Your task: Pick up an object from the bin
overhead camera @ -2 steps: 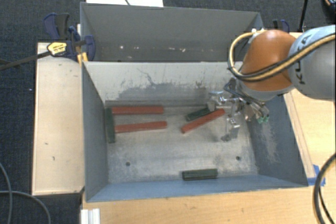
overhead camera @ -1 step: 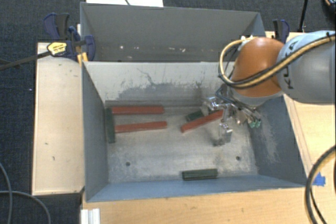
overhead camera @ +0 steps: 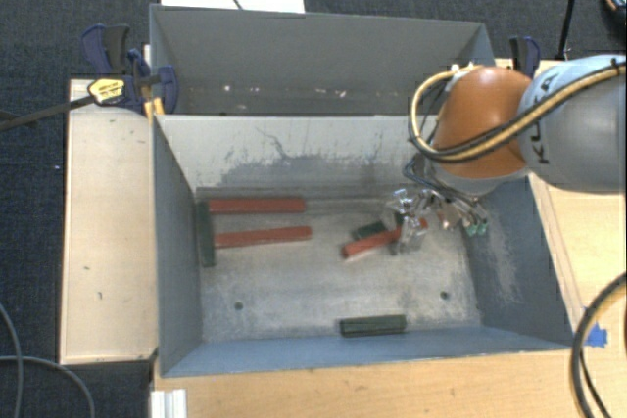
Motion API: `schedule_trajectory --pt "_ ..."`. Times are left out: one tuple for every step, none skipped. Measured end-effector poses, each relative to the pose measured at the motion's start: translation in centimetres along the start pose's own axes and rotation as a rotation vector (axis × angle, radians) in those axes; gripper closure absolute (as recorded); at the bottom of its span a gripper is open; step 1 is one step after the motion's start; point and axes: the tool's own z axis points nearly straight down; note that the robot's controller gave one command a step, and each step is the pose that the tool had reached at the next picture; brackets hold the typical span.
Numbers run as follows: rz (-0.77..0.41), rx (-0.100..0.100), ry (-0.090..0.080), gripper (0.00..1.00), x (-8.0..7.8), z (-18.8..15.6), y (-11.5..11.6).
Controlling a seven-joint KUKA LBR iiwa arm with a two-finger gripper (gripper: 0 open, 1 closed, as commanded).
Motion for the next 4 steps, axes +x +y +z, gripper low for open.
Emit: schedule_trajectory --pt "-0.009 0.003 0.000 1.00 -0.4 -0.1 0.5" --pt "-0.009 0.000 0.003 0.00 -0.3 0.0 0.7" --pt "-0.009 0.000 0.003 1.00 -0.3 0.1 0.7" --pt "-0.134 0.005 -0.002 1.00 3.5 -17.7 -4.6"
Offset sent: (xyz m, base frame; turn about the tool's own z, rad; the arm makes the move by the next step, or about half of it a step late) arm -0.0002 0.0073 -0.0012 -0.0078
